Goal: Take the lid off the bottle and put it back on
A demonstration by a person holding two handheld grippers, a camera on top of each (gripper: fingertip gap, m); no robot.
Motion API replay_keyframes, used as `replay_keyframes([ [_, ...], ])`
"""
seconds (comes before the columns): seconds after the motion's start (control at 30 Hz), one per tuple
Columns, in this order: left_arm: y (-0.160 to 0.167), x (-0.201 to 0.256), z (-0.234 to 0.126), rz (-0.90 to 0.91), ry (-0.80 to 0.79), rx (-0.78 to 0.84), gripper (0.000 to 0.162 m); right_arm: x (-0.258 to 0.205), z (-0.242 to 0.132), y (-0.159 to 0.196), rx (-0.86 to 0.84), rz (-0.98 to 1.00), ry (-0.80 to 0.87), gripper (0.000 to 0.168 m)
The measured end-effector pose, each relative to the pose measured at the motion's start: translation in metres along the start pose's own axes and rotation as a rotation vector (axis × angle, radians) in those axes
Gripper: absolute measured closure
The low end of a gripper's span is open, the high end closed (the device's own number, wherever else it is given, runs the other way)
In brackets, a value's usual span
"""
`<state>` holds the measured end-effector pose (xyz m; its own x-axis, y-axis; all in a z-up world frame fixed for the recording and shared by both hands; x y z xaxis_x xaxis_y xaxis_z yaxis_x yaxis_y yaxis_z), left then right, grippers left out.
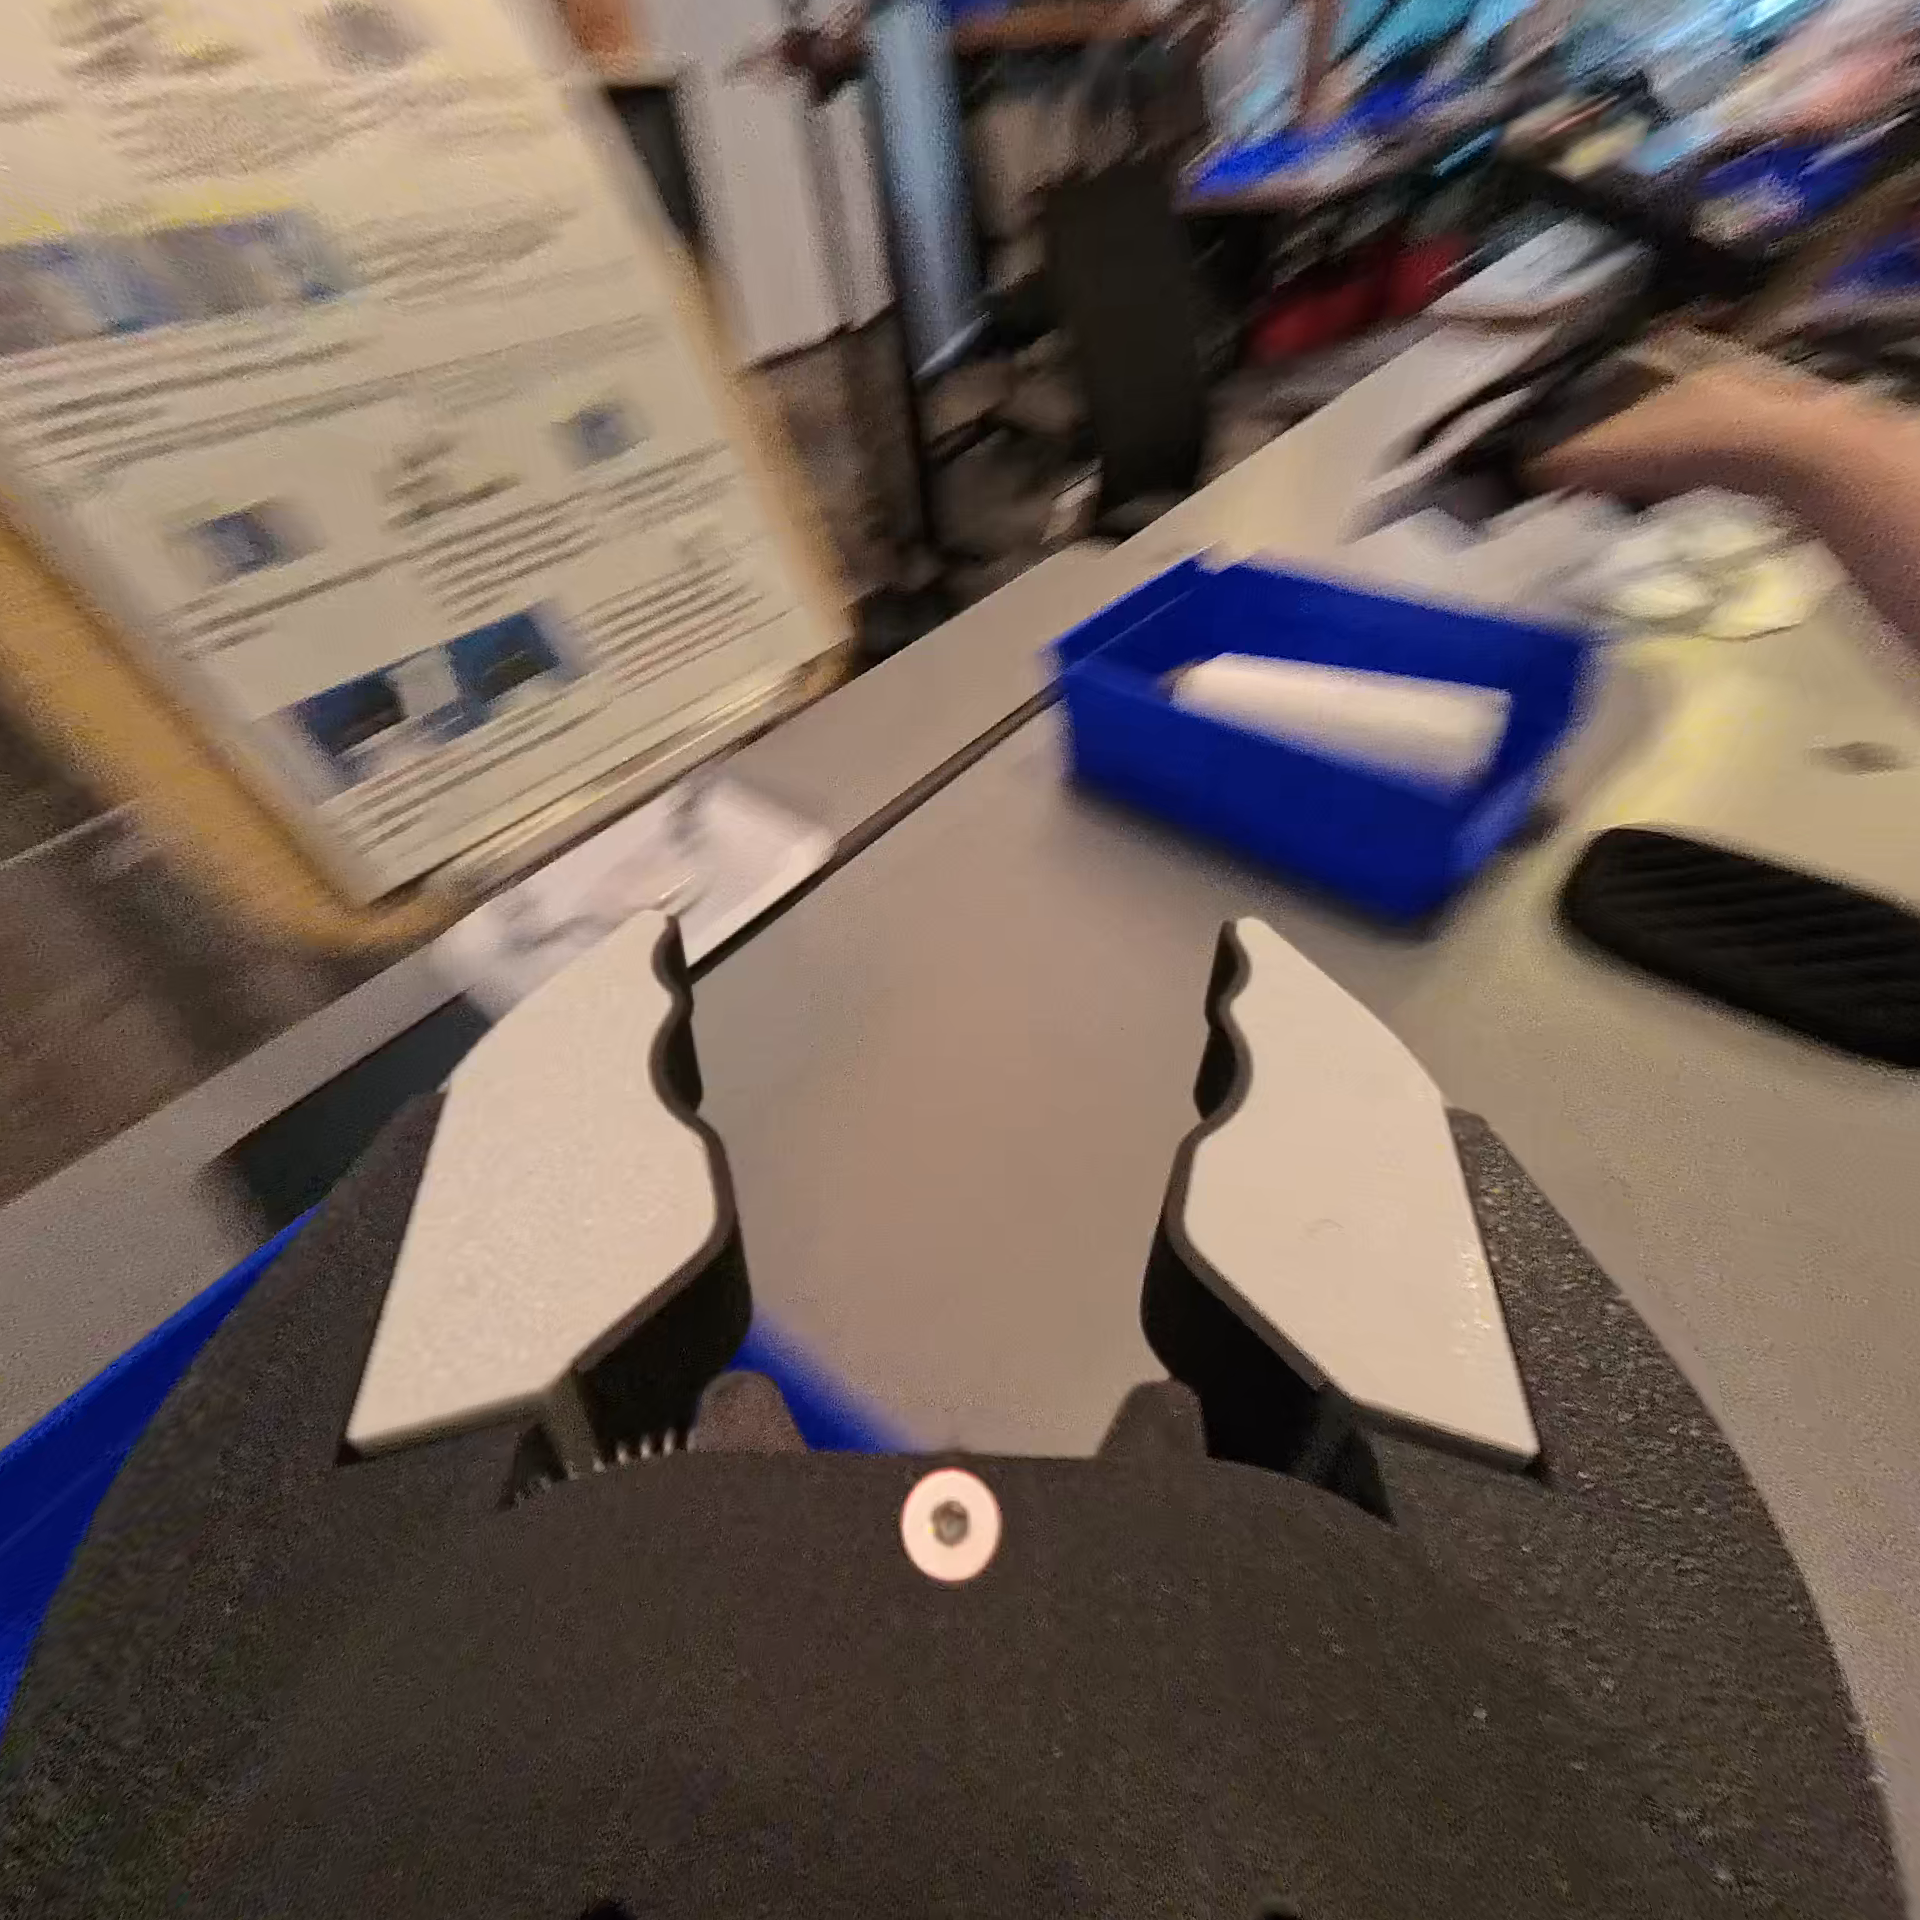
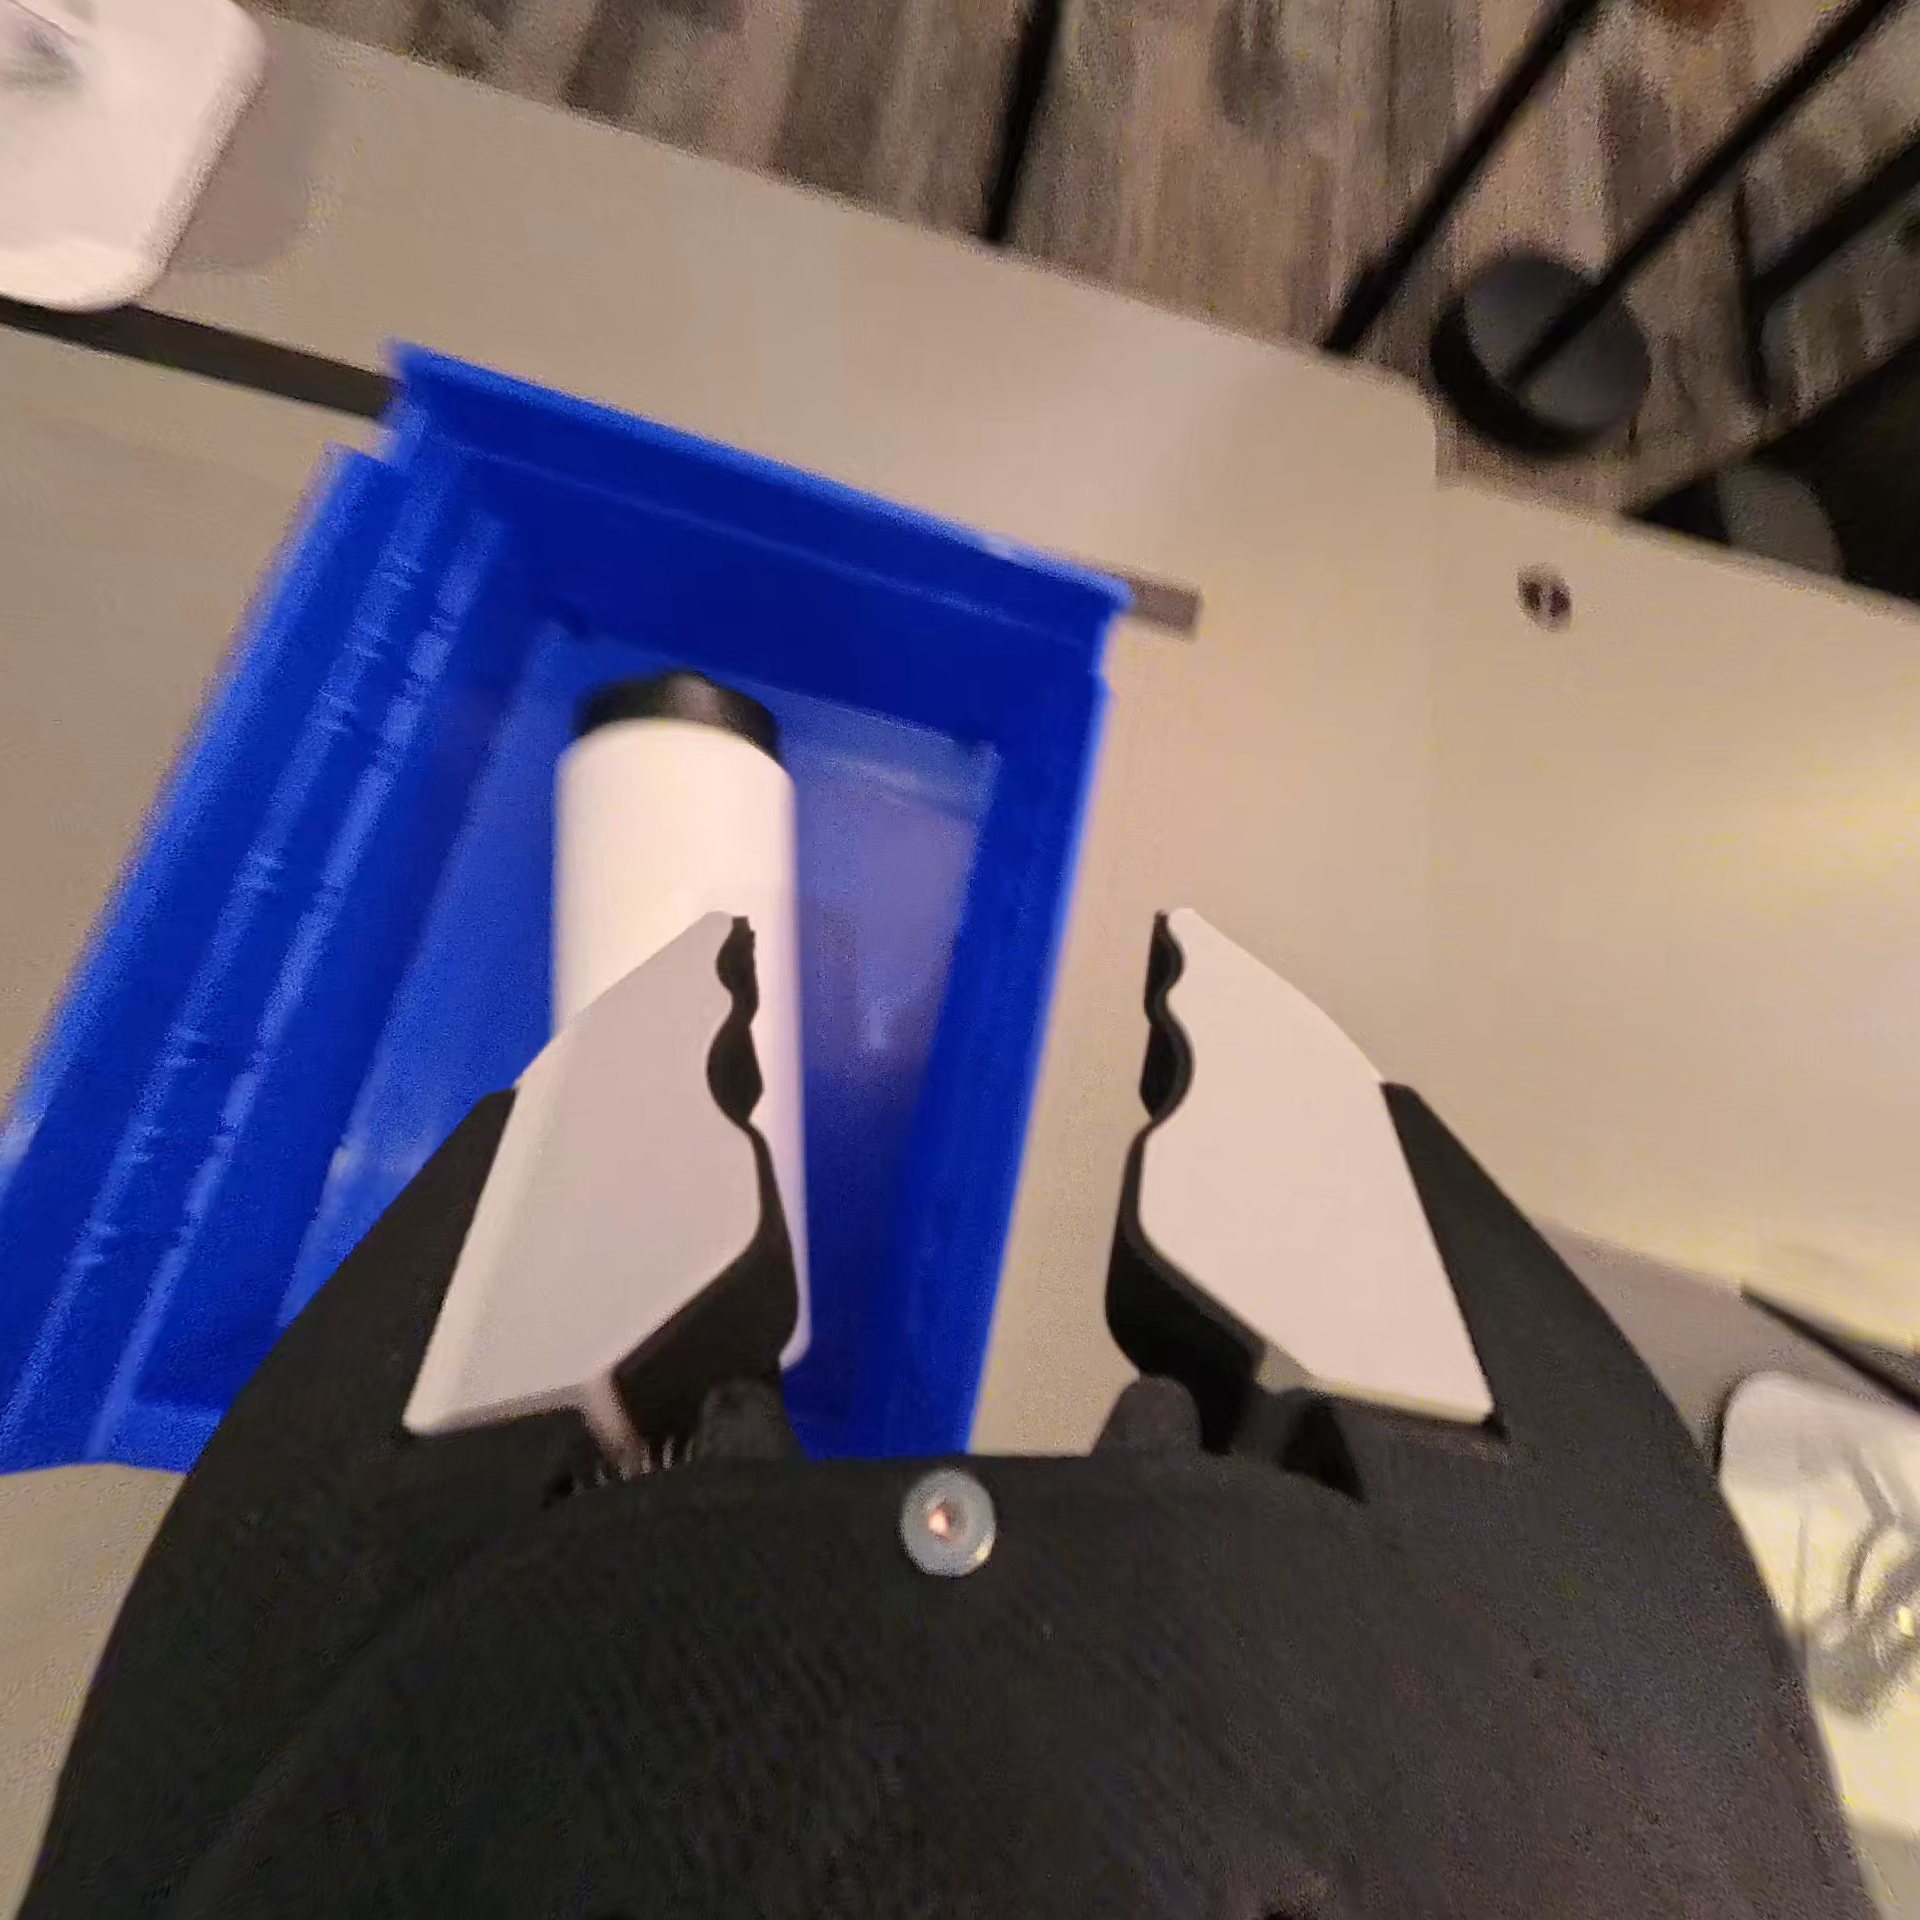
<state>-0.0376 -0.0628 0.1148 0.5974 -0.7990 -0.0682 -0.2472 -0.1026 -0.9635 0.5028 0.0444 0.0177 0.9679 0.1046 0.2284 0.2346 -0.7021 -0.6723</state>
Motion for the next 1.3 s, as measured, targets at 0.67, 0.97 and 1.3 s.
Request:
replay_keyframes([
  [0.67,0.201,-0.181,-0.138,-0.635,-0.575,-0.689,0.099,-0.002,0.075,0.095,-0.586,0.093,-0.215,0.159],
  [0.97,0.254,-0.172,-0.128,-0.73,-0.44,-0.921,0.133,-0.019,0.073,0.091,-0.568,0.115,-0.26,0.161],
  [1.3,0.242,-0.151,-0.093,-0.607,-0.356,-1.039,0.152,-0.06,0.066,0.084,-0.591,0.175,-0.253,0.162],
])
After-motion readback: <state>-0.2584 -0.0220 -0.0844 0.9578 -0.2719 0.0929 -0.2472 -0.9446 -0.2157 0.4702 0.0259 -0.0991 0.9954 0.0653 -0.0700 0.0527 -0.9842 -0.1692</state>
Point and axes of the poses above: each gripper's, where its closed fingertips meet, z out along the fingers, y out of its underside, x = y × z across the jaws, the point moved 3 cm from there along -z, back along the fingers, and after that the axes turned 5 degrees about y, right-handed, at the moved point
